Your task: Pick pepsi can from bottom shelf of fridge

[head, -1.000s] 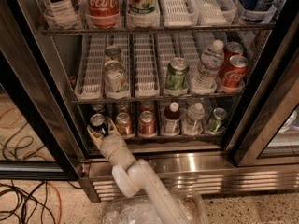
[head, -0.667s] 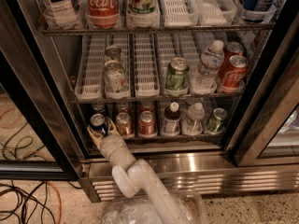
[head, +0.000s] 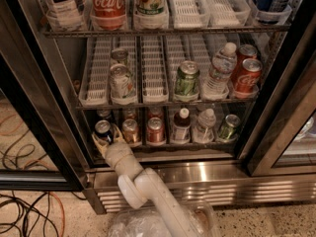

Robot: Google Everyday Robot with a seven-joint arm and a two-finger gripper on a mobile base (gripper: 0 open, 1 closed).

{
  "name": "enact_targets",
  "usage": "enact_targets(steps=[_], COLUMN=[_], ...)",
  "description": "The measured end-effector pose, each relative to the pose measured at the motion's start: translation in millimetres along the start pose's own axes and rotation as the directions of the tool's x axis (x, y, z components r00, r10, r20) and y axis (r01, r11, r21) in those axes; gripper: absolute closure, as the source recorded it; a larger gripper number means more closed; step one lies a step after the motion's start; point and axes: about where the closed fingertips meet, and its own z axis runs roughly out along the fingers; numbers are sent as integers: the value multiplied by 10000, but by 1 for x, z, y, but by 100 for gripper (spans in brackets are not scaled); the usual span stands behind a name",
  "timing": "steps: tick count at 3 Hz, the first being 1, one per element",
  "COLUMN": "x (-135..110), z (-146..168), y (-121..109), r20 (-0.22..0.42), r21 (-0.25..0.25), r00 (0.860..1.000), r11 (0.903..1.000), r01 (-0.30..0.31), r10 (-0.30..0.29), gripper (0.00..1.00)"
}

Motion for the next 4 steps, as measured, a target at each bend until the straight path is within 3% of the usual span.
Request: enact_targets(steps=[4], x=[-42], z=[-7], y=[8], r20=[840], r21=[-242], r00=[9952], r11=[9983], r01=[529], r10=[-507], gripper=[100])
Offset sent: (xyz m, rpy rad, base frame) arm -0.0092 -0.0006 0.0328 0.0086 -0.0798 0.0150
